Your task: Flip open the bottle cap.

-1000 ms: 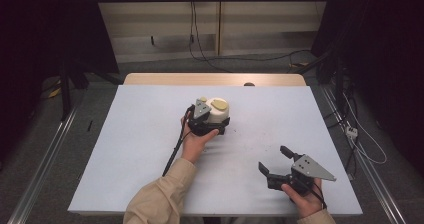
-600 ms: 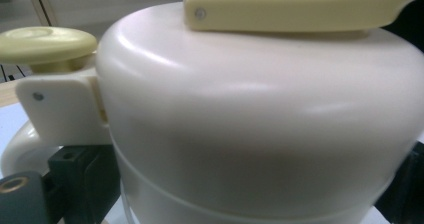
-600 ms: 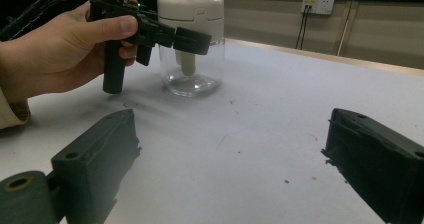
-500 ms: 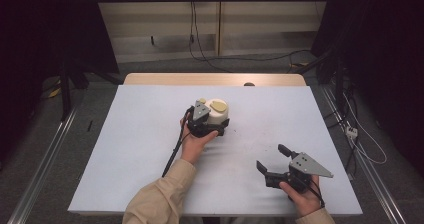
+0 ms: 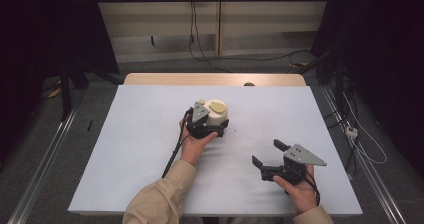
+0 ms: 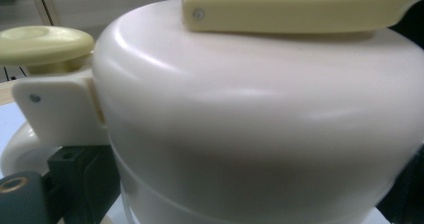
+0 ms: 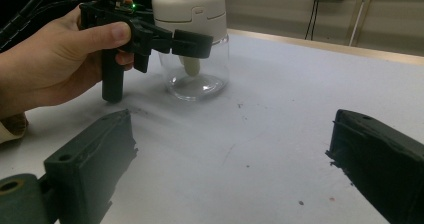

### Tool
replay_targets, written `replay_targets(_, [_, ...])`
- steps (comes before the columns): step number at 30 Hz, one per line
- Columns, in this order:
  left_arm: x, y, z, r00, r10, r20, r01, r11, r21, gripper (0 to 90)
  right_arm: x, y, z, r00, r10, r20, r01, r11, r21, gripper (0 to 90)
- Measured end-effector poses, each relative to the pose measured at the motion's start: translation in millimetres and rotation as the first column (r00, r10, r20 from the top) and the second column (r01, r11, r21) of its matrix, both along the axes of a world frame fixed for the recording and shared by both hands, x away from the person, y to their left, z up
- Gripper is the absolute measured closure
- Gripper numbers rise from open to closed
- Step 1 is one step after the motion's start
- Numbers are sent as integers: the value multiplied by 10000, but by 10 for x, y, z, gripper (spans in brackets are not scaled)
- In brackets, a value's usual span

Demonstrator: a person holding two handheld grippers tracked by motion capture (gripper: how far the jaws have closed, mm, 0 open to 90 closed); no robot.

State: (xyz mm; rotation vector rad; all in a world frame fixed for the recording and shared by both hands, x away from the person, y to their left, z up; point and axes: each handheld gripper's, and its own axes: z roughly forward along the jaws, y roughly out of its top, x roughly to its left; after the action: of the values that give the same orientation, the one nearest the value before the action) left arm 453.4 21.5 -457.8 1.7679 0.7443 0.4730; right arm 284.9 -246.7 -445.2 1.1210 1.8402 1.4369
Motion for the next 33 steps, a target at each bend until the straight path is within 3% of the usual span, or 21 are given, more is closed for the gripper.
replay_targets(4, [0,0,2,10000,-11,8,11,10000,54,51,55,37,35,9994,62,-343,-61,10000,46,47])
replay_targets(8, [-4,-2,3,10000,24,-18,-24,10000,69,51,126,80,76,9985,275,-484,-270,9996,109,117])
replay_targets(14, [-7,-4,7,10000,52,-36,-52,9999,106,51,238,185,154,9959,714,-564,-709,9974,105,250])
replay_targets(23, [-7,-2,10,10000,41,-51,-40,9999,151,51,409,257,212,9931,806,-852,-772,9961,428,471])
replay_targets(33, [-10,-6,15,9999,79,-74,-78,9998,202,52,563,390,318,9896,1090,-940,-1091,9940,39,656])
